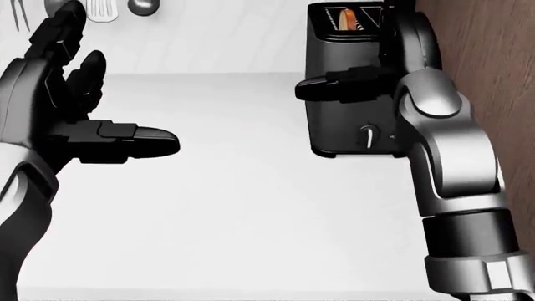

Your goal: Push down the lever of the toaster to turn it on.

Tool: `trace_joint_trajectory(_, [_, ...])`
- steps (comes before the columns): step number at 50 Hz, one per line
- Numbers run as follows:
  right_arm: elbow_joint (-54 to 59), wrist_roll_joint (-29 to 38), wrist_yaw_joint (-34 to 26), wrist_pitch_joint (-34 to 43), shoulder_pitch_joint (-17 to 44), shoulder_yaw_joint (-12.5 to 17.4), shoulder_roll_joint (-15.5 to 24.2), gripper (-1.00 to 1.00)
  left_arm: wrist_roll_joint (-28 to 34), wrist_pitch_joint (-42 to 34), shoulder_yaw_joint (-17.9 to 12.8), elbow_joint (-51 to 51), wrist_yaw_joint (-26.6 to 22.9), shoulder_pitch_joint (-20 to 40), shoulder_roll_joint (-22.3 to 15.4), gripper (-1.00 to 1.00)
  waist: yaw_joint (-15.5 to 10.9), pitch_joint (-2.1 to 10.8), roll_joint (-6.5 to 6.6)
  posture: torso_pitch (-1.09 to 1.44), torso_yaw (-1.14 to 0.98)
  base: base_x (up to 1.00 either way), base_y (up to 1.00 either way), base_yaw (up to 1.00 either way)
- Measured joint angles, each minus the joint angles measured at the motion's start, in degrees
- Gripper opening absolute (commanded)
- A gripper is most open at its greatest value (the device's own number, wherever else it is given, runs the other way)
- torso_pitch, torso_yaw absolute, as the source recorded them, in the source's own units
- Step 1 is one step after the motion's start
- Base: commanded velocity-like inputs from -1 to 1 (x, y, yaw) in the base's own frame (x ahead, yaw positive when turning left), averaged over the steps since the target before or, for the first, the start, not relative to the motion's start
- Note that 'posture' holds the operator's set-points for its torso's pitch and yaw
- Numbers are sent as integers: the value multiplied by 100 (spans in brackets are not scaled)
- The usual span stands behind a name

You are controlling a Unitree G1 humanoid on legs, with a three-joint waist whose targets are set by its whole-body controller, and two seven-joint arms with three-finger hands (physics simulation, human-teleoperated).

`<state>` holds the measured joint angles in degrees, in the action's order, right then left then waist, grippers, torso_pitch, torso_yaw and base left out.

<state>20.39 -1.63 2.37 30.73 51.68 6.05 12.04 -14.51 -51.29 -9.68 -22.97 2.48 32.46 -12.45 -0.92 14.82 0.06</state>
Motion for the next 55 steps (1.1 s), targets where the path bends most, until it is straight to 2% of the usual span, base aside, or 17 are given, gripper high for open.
trace_joint_trajectory(32, [535,50,106,-938,-169,-30,-133,100,28,114,20,60,-24,-108,27,100,13,70,-16,-35,0,0,0,0])
trace_joint_trajectory(55, [880,143,72,-942,-327,-69,-179,100,41,129,34,93,-4,-116,58,100,12,69,-24,-35,0,0,0,0])
